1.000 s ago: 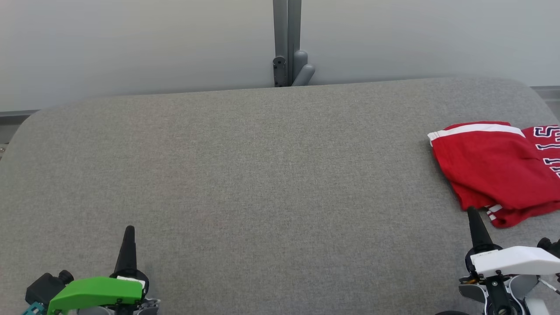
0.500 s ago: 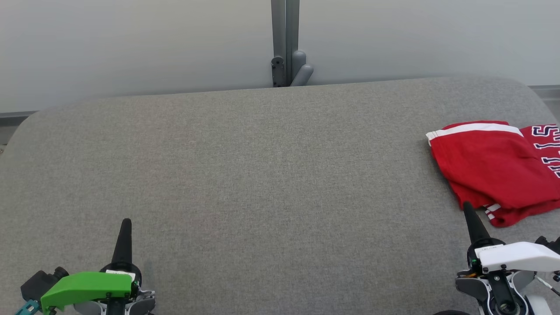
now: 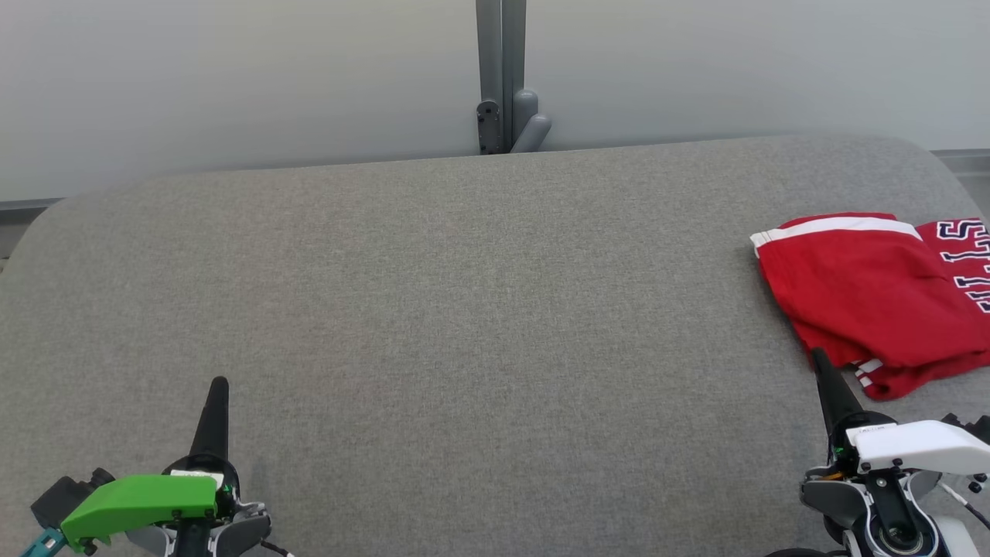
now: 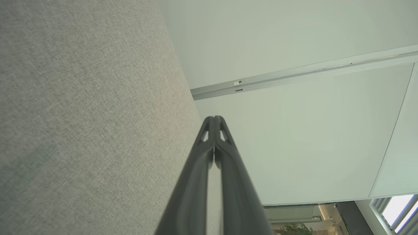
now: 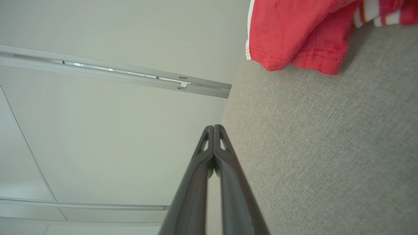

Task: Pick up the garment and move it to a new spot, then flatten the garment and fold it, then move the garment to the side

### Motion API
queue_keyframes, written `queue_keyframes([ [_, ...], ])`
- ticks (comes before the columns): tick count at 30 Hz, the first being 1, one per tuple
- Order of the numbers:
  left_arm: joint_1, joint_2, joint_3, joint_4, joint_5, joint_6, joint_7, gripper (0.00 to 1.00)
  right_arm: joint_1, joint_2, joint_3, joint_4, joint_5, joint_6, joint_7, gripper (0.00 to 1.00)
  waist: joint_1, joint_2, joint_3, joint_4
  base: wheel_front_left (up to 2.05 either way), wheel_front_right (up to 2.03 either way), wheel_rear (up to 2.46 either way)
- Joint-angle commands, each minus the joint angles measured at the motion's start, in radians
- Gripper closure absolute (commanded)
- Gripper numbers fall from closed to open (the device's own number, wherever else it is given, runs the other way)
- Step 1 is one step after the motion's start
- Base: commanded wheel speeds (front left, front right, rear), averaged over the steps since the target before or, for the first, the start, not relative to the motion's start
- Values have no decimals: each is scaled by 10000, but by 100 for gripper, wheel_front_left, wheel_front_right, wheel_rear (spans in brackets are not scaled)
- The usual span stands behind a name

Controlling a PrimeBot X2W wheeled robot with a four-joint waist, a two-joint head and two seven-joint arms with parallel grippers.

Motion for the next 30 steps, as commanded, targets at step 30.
queue_keyframes([
  [30,-433,67,304,-166,-2077,-100,547,100,-367,-81,138,49,2559,4,612,100,0,0,-10,-97,0,0,0],
])
